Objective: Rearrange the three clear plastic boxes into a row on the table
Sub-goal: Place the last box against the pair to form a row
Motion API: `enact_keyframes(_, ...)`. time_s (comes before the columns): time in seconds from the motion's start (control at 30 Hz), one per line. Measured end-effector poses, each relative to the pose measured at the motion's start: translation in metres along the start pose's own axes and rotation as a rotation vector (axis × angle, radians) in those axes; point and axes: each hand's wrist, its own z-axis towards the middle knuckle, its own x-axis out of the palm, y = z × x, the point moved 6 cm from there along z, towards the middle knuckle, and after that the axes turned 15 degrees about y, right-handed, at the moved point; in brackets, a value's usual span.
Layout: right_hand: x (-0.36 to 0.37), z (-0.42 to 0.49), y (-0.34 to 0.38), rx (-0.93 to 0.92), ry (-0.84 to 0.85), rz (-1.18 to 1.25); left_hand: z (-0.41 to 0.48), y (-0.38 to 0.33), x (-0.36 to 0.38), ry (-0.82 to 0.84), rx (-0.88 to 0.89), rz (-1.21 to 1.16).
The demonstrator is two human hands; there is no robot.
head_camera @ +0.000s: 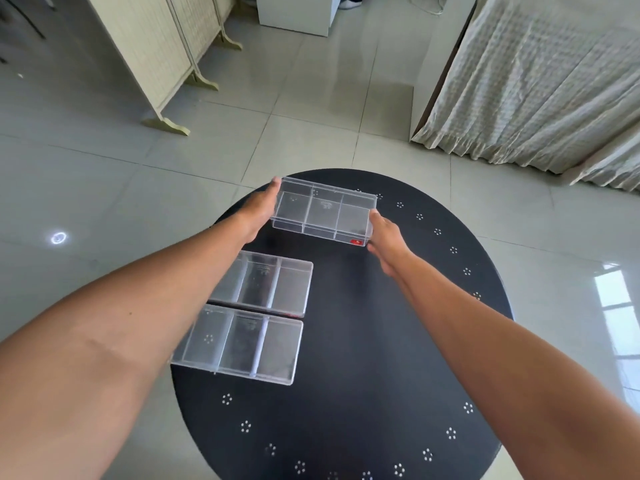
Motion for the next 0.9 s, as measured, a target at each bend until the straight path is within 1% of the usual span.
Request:
enact_keyframes(0.2, 0.066, 0.004, 0.005, 0.032, 0.088, -0.042, -0.023, 0.016, -0.052, -0.025, -0.004, 0.026)
enact_keyframes(0.37, 0.095, 0.004, -0.007, 0.100, 0.137, -0.043, -0.029, 0.040, -0.077, -0.036, -0.040, -0.009)
enact_keyframes(0.57, 0.107, 0.002, -0.012, 0.132, 0.175, -0.042, -0.027, 0.064, -0.096, -0.039, -0.066, -0.021)
enact_keyframes(0.7, 0.109, 0.001, -0.019, 0.137, 0.191, -0.029, -0.031, 0.072, -0.094, -0.017, -0.065, -0.045)
enact_keyframes(0.8, 0.108, 0.001, -0.020, 0.127, 0.169, -0.019, -0.034, 0.071, -0.089, -0.011, -0.034, -0.072)
enact_keyframes(0.9, 0.106, -0.002, -0.016, 0.105, 0.128, 0.013, -0.038, 0.071, -0.093, -0.045, -0.021, -0.086)
